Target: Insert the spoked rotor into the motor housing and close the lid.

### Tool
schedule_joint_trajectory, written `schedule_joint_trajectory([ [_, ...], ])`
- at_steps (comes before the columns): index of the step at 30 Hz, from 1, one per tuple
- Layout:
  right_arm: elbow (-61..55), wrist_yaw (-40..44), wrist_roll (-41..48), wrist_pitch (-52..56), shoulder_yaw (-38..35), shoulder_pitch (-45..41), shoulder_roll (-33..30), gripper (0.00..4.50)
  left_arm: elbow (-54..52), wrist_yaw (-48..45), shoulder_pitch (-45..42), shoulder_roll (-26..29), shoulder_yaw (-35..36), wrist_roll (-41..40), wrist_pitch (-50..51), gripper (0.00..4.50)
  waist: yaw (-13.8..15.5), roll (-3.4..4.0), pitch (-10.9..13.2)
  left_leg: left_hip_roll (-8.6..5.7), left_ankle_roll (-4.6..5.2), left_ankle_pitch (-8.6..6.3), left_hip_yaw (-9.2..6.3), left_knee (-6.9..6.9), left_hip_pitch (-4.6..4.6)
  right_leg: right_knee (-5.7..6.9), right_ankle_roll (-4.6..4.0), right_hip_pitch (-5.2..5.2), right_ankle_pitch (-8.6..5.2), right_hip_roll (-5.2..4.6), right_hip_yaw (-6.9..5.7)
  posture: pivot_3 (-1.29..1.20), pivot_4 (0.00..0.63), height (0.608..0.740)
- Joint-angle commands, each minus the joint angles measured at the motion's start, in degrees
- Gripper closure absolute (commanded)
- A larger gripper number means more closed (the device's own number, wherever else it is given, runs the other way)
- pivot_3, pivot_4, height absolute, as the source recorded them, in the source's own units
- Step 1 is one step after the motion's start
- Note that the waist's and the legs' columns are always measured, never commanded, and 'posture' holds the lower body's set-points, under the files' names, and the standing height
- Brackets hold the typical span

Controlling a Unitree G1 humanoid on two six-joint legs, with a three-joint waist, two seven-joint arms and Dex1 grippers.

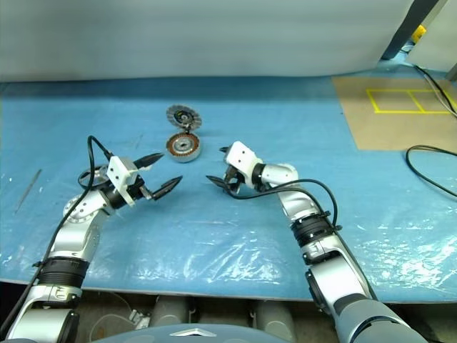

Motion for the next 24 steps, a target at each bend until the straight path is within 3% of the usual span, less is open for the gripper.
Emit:
schedule_joint_trajectory([
  [1, -0.8, -0.1, -0.1, -1.1, 0.0, -0.9, -0.2, 0.02, -0.8, 0.0, -0.7, 0.1, 0.1, 0.0, -0.9, 0.00, 0.0, 0.00, 0.0, 0.00, 0.00, 0.00, 0.00, 0.00, 0.00, 0.00, 0.00, 0.00, 0.00, 0.00, 0.00, 0.00, 0.150, 0.740],
  [24, -0.9, 0.1, -0.1, -1.0, 0.2, -0.7, -0.1, 0.02, -1.0, -0.1, -0.1, 0.4, 0.4, -0.1, -1.0, 0.00, 0.0, 0.00, 0.0, 0.00, 0.00, 0.00, 0.00, 0.00, 0.00, 0.00, 0.00, 0.00, 0.00, 0.00, 0.00, 0.00, 0.150, 0.740],
])
